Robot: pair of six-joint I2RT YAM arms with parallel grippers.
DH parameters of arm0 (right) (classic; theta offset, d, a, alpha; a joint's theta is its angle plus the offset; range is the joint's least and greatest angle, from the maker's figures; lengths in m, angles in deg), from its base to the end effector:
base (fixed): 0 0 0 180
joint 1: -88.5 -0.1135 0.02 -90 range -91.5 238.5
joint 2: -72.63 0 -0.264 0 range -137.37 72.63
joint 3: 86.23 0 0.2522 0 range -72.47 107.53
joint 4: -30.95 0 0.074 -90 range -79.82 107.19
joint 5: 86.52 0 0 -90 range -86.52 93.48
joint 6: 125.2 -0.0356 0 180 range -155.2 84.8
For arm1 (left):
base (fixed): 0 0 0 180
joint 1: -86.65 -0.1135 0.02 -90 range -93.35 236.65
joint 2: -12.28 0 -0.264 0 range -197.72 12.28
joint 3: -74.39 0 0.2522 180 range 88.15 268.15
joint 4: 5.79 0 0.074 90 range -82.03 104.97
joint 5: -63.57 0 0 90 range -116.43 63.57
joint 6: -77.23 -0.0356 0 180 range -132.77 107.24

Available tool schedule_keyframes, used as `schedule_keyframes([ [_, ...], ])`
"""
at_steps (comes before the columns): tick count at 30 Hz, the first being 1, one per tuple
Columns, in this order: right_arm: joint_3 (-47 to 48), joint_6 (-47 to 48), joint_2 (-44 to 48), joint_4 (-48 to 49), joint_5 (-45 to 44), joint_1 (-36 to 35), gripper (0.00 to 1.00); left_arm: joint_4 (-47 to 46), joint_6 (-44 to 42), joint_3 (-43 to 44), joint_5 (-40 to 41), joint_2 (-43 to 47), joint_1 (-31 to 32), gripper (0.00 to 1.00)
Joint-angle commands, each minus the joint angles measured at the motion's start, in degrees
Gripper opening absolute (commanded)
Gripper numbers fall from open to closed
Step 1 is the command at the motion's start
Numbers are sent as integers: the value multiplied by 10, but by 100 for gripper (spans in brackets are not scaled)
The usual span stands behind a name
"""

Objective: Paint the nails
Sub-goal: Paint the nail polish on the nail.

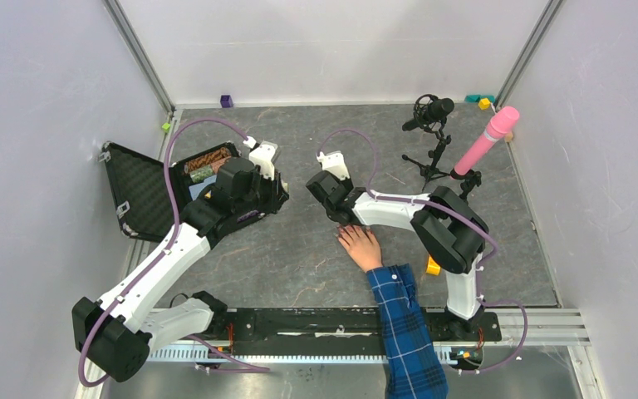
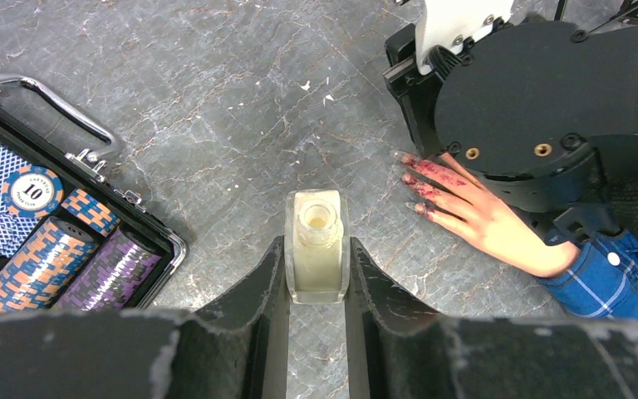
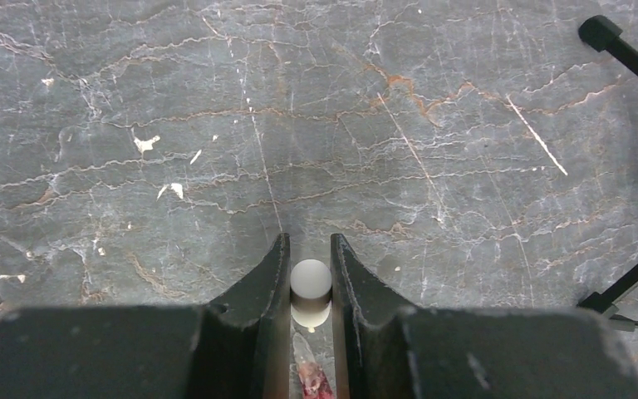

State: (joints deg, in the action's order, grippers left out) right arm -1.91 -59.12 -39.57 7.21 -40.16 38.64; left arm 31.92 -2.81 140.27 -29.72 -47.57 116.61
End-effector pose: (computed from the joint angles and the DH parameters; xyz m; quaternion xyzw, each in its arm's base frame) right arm 0.2796 0.2935 0.1618 -0.0777 0.8818 -0.0976 0.4548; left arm 0.1995 -0.1173 0.3107 0.1654 0.8572 -0.1898 0.4492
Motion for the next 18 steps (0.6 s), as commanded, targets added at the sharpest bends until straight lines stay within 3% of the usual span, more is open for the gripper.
schedule_keyframes([
  [1,-6,4,50,8,-20,-2,0,-17,2,5,-2,13,-3,3],
  [18,-26,-15,57,-7,5,-19,0,-19,4,4,-4,12,-3,4],
])
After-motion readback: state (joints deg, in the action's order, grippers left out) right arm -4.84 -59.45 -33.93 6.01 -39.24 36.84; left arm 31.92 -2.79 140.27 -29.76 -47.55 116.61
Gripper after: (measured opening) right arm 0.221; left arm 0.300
